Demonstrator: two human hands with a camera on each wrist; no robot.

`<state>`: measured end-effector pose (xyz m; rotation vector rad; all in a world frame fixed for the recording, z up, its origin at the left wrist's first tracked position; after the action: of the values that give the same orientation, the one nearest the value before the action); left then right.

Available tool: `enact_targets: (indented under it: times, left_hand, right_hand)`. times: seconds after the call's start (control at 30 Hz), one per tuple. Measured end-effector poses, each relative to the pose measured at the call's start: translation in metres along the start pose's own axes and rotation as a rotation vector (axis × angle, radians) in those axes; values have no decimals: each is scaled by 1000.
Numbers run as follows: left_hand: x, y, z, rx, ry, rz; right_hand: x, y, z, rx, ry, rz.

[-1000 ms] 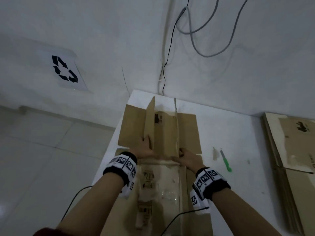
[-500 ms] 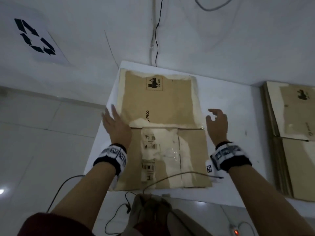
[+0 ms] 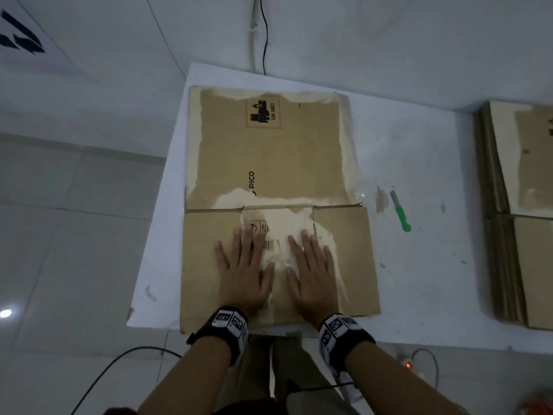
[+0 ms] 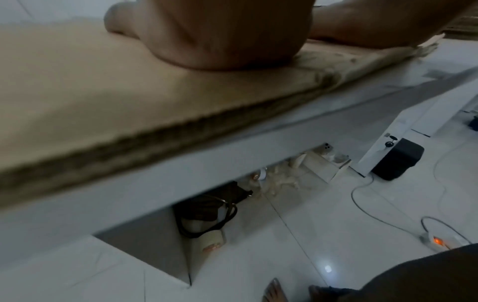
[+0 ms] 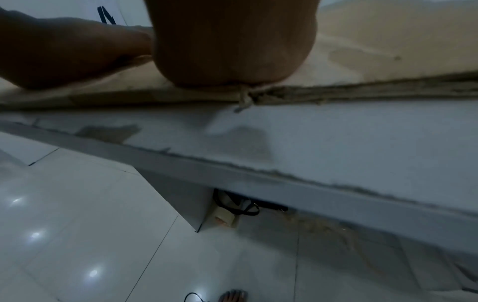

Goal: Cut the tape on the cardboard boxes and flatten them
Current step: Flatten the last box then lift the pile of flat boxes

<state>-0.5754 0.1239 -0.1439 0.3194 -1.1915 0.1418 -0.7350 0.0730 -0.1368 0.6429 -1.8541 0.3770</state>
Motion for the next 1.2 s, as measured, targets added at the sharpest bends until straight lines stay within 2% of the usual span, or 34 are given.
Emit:
enact_targets:
  times: [0.13,0.23,0.37,0.43,0.53,0.67,0.9,1.03,1.2]
  left_hand:
    - [-1,1,-3,2,35,30]
    - [5,-1,-2,59,100,32]
    - [19,-48,-1,165,141,110]
    - [23,-79,-3,115,109,123]
    - [27,-121,-9,26,74,70]
    - [35,-169,-24,43,57,65]
    - [37,-178,-25,18,74,144]
    - [56,-210,-19,8,21,194]
    - [71,-282,-32,87,25,66]
  right_hand:
    - [0,-2,-2,-17,-10,-19]
    - [7,-2,-3,-41,-126,35]
    - [20,-41,0,-117,-166,135]
    - [20,-74,7,-119,-121,107]
    - [19,-124,22,-98,-12,40]
    - [22,-175,39,-86,23,-6]
    - [17,-187,42,-94,55,14]
    - [37,-220,43,-113,21,112]
    - [49,-298,59,-128,-34,-103]
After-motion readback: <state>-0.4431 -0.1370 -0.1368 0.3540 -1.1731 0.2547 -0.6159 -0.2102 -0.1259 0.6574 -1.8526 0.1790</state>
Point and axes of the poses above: each hand's wrist, its own y-axis away from the middle knuckle, its own x-axis out of the back of the hand, z = x × y, the point moved 2 cm from there along -y, towards the middle knuckle, and after that the axes turned 4 degrees about x, right-handed, at the moved point
